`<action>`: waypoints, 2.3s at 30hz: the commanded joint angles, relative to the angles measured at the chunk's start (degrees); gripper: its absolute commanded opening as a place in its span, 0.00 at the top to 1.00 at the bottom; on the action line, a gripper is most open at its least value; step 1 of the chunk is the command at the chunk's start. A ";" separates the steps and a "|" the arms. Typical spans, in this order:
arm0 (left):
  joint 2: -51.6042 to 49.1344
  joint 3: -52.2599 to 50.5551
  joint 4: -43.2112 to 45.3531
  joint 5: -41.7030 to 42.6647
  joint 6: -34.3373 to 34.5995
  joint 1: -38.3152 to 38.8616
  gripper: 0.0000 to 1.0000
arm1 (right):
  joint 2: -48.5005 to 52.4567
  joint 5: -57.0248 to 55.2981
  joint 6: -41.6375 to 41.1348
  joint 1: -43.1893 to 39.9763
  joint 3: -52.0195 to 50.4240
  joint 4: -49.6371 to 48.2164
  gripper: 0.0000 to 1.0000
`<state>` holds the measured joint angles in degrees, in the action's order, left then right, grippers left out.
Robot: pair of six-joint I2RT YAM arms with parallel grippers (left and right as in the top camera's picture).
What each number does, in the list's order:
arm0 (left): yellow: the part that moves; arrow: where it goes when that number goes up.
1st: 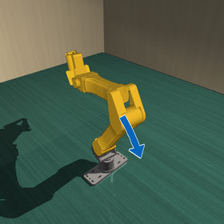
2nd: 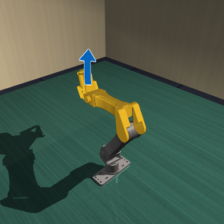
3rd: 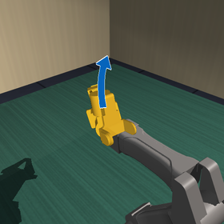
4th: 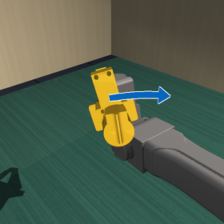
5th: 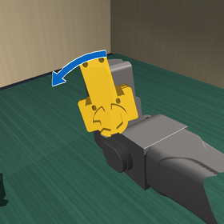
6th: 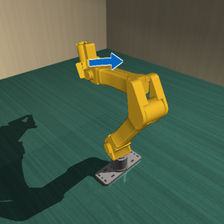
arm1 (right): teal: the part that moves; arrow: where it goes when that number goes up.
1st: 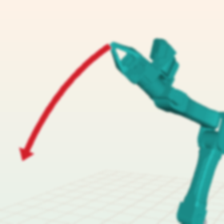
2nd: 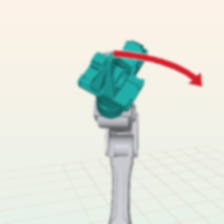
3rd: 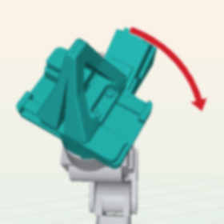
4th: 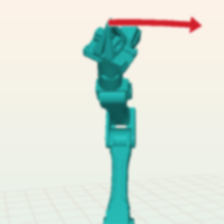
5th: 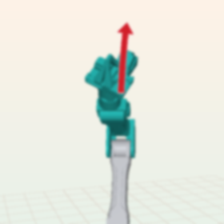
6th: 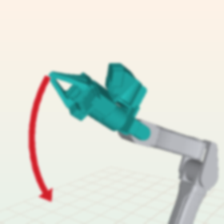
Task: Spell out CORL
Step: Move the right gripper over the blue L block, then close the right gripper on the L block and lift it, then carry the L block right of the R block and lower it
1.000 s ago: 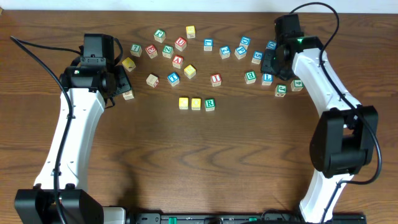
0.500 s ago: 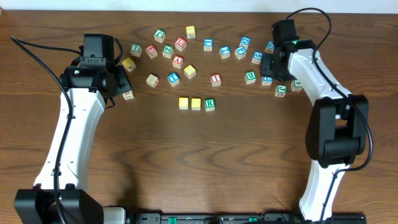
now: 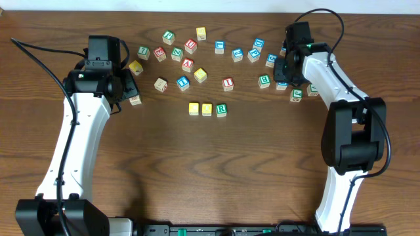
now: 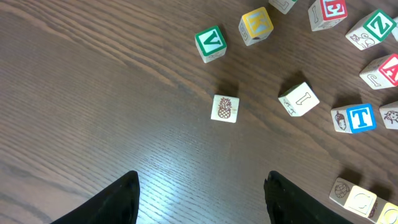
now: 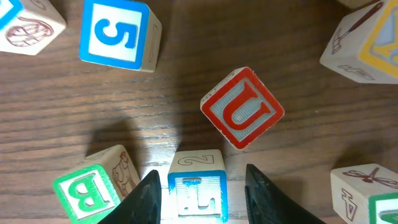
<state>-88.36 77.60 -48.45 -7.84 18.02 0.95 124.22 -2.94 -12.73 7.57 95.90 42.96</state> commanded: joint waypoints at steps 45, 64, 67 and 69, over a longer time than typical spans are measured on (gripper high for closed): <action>-0.39 0.17 -0.15 -0.15 0.31 -0.17 0.36 | -13.09 8.26 -3.10 10.27 -2.12 8.81 0.87; -0.39 0.17 -0.15 -0.15 0.31 -0.17 0.37 | -10.88 6.05 -14.29 21.46 -16.11 -4.81 0.85; -0.39 0.17 -0.15 -0.15 0.31 -0.17 0.36 | -10.67 4.50 -15.91 21.55 -17.05 -5.14 0.83; -0.39 0.17 -0.13 -0.15 0.31 -0.17 0.36 | -10.64 4.33 -15.96 21.55 -17.31 -5.75 0.82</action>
<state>-88.36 77.60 -48.45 -7.81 18.02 0.95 113.06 3.07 -26.55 28.77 79.13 37.76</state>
